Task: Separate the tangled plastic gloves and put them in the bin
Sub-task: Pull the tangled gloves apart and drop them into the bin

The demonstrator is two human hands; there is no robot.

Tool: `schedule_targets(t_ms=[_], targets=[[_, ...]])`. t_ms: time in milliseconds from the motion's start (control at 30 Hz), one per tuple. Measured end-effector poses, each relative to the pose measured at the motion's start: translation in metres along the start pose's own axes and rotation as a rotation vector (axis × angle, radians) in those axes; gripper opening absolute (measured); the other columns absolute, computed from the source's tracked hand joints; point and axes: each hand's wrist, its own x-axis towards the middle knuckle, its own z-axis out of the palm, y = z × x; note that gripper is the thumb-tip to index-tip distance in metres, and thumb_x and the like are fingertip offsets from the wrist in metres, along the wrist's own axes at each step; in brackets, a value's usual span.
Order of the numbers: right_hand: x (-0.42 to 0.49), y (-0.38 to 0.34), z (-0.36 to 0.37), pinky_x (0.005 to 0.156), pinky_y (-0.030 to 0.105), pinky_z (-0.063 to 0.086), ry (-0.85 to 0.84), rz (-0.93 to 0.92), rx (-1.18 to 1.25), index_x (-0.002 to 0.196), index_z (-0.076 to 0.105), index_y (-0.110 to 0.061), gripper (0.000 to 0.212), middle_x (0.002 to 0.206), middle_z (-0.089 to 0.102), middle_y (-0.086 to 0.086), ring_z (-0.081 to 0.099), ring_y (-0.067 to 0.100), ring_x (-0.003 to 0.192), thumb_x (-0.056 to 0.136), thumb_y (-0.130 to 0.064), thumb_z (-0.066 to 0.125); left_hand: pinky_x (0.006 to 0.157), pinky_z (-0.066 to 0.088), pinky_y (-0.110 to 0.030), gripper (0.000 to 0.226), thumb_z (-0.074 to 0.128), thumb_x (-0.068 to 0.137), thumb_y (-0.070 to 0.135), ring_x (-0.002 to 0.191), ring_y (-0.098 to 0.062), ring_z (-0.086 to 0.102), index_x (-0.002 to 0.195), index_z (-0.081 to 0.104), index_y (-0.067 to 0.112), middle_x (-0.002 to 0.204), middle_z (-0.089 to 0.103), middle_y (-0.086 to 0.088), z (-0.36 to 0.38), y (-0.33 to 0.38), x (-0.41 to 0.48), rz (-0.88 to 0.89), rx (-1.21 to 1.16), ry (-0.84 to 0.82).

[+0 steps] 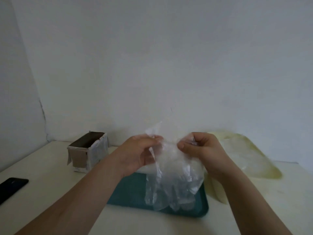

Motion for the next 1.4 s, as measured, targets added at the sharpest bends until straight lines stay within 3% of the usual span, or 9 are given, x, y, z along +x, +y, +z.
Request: schedule_targets(t_ms=[133, 300, 433, 733, 867, 1000, 1100, 1233, 1400], targets=[[-0.014, -0.014, -0.037, 0.064, 0.034, 0.046, 0.086, 0.011, -0.042, 0.068, 0.074, -0.013, 0.020, 0.066, 0.061, 0.008, 0.056, 0.022, 0.064, 0.086, -0.007, 0.079, 0.065, 0.049, -0.029, 0.012, 0.075, 0.090, 0.015, 0.070, -0.014, 0.064, 0.101, 0.077, 0.015, 0.084, 0.070, -0.002, 0.026, 0.001, 0.008, -0.031, -0.137, 0.084], [-0.012, -0.020, -0.074, 0.043, 0.021, 0.032, 0.241, 0.088, -0.131, 0.076, 0.071, -0.007, 0.015, 0.059, 0.057, 0.001, 0.041, 0.010, 0.046, 0.089, -0.012, 0.078, 0.061, 0.054, -0.030, 0.017, 0.081, 0.087, 0.016, 0.072, -0.017, 0.058, 0.103, 0.074, 0.015, 0.082, 0.062, -0.004, 0.065, -0.007, 0.019, -0.087, -0.195, -0.013], [0.002, -0.027, -0.113, 0.042, 0.020, 0.034, 0.346, 0.104, -0.352, 0.085, 0.074, -0.005, 0.019, 0.064, 0.068, 0.006, 0.043, 0.011, 0.043, 0.092, -0.023, 0.076, 0.083, 0.064, -0.043, 0.010, 0.074, 0.092, 0.005, 0.088, -0.025, 0.074, 0.102, 0.072, 0.008, 0.098, 0.074, -0.014, 0.084, 0.006, 0.024, 0.015, -0.106, 0.079], [0.060, 0.027, -0.166, 0.080, 0.037, 0.060, 0.298, 0.238, -0.981, 0.077, 0.070, -0.024, 0.021, 0.074, 0.069, -0.009, 0.068, 0.015, 0.075, 0.089, -0.041, 0.070, 0.091, 0.062, -0.051, 0.009, 0.062, 0.093, 0.010, 0.115, -0.037, 0.072, 0.084, 0.061, 0.007, 0.131, 0.072, -0.014, 0.107, 0.070, 0.021, 0.135, 0.016, -0.284], [0.068, 0.047, -0.166, 0.076, 0.033, 0.055, 0.266, 0.312, -1.034, 0.074, 0.062, -0.023, 0.022, 0.075, 0.061, -0.009, 0.062, 0.019, 0.077, 0.088, -0.039, 0.069, 0.079, 0.065, -0.040, 0.005, 0.061, 0.096, 0.012, 0.105, -0.033, 0.076, 0.095, 0.065, 0.009, 0.125, 0.074, -0.016, 0.136, 0.073, 0.050, 0.128, -0.041, -0.394], [0.067, 0.054, -0.189, 0.078, 0.035, 0.054, 0.246, 0.335, -1.052, 0.081, 0.056, -0.030, 0.023, 0.066, 0.062, -0.016, 0.062, 0.025, 0.091, 0.079, -0.052, 0.063, 0.056, 0.060, -0.033, 0.003, 0.065, 0.098, 0.001, 0.068, -0.028, 0.075, 0.099, 0.065, 0.004, 0.093, 0.075, -0.020, 0.170, 0.045, 0.104, 0.013, 0.111, -0.227], [0.061, 0.027, -0.203, 0.078, 0.030, 0.044, 0.406, 0.310, -1.054, 0.118, 0.062, -0.032, 0.022, 0.107, 0.064, -0.010, 0.061, 0.019, 0.107, 0.096, -0.035, 0.059, 0.047, 0.051, -0.027, 0.010, 0.064, 0.095, -0.009, 0.047, -0.024, 0.064, 0.094, 0.064, 0.001, 0.082, 0.065, -0.028, 0.189, 0.016, 0.136, -0.055, 0.265, -0.141], [0.040, -0.016, -0.204, 0.089, 0.034, 0.051, 0.693, 0.128, -0.987, 0.122, 0.066, -0.033, 0.030, 0.109, 0.067, -0.017, 0.064, 0.014, 0.103, 0.099, -0.030, 0.047, 0.038, 0.042, -0.019, 0.020, 0.061, 0.096, -0.012, 0.038, -0.015, 0.059, 0.091, 0.060, 0.008, 0.061, 0.064, -0.013, 0.207, -0.016, 0.162, -0.143, 0.422, -0.054], [0.023, -0.034, -0.162, 0.077, 0.025, 0.049, 0.162, 0.264, -0.839, 0.112, 0.072, -0.023, 0.025, 0.094, 0.070, -0.012, 0.064, 0.013, 0.087, 0.103, -0.034, 0.051, 0.049, 0.037, -0.021, 0.021, 0.058, 0.090, -0.003, 0.058, -0.023, 0.054, 0.076, 0.064, 0.011, 0.070, 0.061, -0.013, 0.215, -0.032, 0.165, -0.150, 0.420, -0.054]])
